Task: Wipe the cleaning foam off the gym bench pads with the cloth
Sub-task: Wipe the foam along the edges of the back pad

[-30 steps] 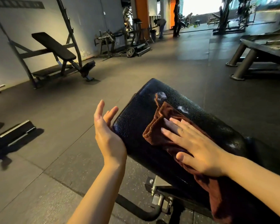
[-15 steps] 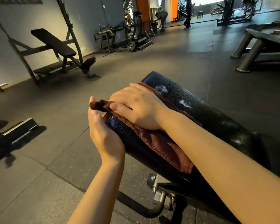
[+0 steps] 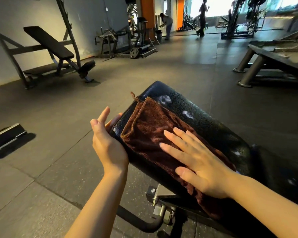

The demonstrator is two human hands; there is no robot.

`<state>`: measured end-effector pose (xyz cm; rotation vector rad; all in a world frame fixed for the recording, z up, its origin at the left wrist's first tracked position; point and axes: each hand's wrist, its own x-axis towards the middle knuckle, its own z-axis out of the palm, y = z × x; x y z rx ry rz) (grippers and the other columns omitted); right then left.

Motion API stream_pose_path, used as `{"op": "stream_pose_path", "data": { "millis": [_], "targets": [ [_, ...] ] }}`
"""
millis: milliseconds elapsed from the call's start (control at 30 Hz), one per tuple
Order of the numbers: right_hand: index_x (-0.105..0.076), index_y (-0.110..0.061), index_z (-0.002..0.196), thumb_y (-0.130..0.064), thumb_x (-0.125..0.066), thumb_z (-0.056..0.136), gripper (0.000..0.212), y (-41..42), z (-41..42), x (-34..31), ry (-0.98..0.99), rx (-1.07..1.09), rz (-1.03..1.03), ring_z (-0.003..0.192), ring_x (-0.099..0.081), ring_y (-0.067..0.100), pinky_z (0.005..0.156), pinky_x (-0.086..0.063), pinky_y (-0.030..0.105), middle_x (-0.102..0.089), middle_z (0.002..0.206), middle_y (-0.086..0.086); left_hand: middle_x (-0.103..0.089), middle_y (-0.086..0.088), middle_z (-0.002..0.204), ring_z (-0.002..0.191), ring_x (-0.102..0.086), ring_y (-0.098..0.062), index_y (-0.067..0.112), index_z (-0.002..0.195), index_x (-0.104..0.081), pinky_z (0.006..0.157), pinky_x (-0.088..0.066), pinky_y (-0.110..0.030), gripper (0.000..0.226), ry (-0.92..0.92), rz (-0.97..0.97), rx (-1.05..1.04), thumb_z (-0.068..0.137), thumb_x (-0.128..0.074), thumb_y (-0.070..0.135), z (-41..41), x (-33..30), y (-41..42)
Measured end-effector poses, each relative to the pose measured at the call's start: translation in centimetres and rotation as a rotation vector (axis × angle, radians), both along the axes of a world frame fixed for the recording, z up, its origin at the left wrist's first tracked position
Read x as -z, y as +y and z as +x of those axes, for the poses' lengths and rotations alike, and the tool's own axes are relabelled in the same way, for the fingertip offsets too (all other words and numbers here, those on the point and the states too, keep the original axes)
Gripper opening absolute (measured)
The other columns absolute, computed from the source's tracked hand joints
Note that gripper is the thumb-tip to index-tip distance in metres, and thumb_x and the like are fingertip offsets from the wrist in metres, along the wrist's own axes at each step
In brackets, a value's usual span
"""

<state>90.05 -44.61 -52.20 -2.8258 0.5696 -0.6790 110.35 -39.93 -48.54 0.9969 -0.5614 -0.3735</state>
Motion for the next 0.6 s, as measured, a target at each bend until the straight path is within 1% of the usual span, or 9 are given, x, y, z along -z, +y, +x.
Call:
{"op": "stream_pose_path", "data": {
  "millis": [67, 133, 200, 267, 367, 400, 467, 533, 600],
  "targets": [
    [-0.006, -0.049, 0.148, -0.062, -0.021, 0.094, 0.058, -0.5, 2.3, -1.5, -0.007, 0.010, -0.004, 0.148, 0.010, 0.017, 0.118, 0.005, 0.049, 0.004, 0.160, -0.016, -0.071, -0.009, 0.101, 0.092, -0.070, -0.017, 0.013, 0.126, -0.060, 0.080, -0.057, -0.031, 0.059, -0.009, -0.004, -0.022, 0.096, -0.025, 0.050, -0.1, 0.2, -0.5],
    [-0.012, -0.047, 0.148, -0.060, -0.029, 0.091, 0.061, -1.1, 6.0, -3.6, -0.063, 0.005, -0.018, 0.148, 0.007, 0.020, 0.117, 0.006, 0.051, 0.001, 0.160, -0.013, -0.072, 0.002, 0.096, 0.094, -0.069, -0.011, 0.012, 0.123, -0.062, 0.083, -0.055, -0.027, 0.054, -0.018, -0.014, -0.045, 0.102, -0.024, 0.044, -0.1, 0.4, -0.7],
    [-0.027, -0.042, 0.147, -0.055, -0.029, 0.092, 0.056, -1.9, 10.1, -6.3, -0.086, -0.001, -0.001, 0.147, -0.004, 0.019, 0.116, 0.005, 0.049, -0.015, 0.160, -0.009, -0.069, -0.001, 0.092, 0.092, -0.065, -0.014, 0.017, 0.104, -0.071, 0.085, -0.051, -0.032, 0.051, -0.042, -0.037, -0.070, 0.099, -0.028, 0.044, 0.3, 0.5, -0.9],
    [-0.043, -0.037, 0.140, -0.050, -0.028, 0.092, 0.052, -2.7, 12.7, -8.1, -0.064, 0.002, 0.002, 0.144, -0.019, 0.013, 0.117, 0.003, 0.046, -0.035, 0.152, -0.008, -0.066, -0.003, 0.089, 0.089, -0.061, -0.017, 0.024, 0.085, -0.071, 0.082, -0.046, -0.036, 0.045, -0.050, -0.059, -0.091, 0.094, -0.031, 0.043, 0.6, 0.7, -1.1],
    [-0.059, -0.024, 0.127, -0.044, -0.033, 0.091, 0.049, -2.7, 13.3, -8.0, -0.149, -0.004, 0.005, 0.129, -0.042, 0.013, 0.116, -0.010, 0.041, -0.057, 0.132, -0.006, -0.068, -0.011, 0.102, 0.099, -0.062, -0.023, 0.017, 0.099, -0.070, 0.088, -0.046, -0.038, 0.046, -0.031, -0.068, -0.092, 0.092, -0.033, 0.044, 0.9, 0.8, -1.0],
    [-0.062, -0.021, 0.123, -0.042, -0.034, 0.092, 0.047, -2.4, 13.1, -7.7, -0.200, -0.007, 0.013, 0.125, -0.045, 0.014, 0.115, -0.015, 0.042, -0.060, 0.127, -0.005, -0.068, -0.010, 0.099, 0.096, -0.061, -0.024, 0.023, 0.095, -0.070, 0.087, -0.045, -0.039, 0.043, -0.035, -0.065, -0.095, 0.091, -0.033, 0.046, 1.1, 0.9, -1.0],
    [-0.062, -0.016, 0.123, -0.034, -0.038, 0.093, 0.042, -1.6, 12.5, -7.1, -0.268, -0.006, 0.042, 0.124, -0.046, 0.018, 0.114, -0.020, 0.042, -0.061, 0.126, 0.000, -0.061, -0.004, 0.084, 0.084, -0.054, -0.022, 0.030, 0.075, -0.064, 0.080, -0.041, -0.043, 0.041, -0.083, -0.009, -0.110, 0.090, -0.033, 0.052, 1.2, 1.0, -0.5],
    [-0.057, -0.011, 0.130, -0.021, -0.042, 0.094, 0.040, -0.9, 11.4, -6.5, -0.309, -0.015, 0.066, 0.133, -0.040, 0.023, 0.116, -0.019, 0.043, -0.055, 0.135, 0.007, -0.060, -0.004, 0.084, 0.084, -0.054, -0.022, 0.029, 0.072, -0.061, 0.083, -0.044, -0.049, 0.045, -0.125, 0.047, -0.094, 0.090, -0.030, 0.057, 1.2, 1.0, -0.1],
    [-0.049, -0.010, 0.138, -0.009, -0.043, 0.095, 0.043, -0.1, 9.3, -5.2, -0.323, -0.029, 0.092, 0.141, -0.030, 0.021, 0.119, -0.015, 0.037, -0.044, 0.146, 0.008, -0.066, -0.002, 0.091, 0.091, -0.061, -0.020, 0.030, 0.077, -0.065, 0.091, -0.046, -0.047, 0.047, -0.102, 0.066, -0.063, 0.090, -0.029, 0.058, 0.9, 0.7, 0.3]
  ]
}}
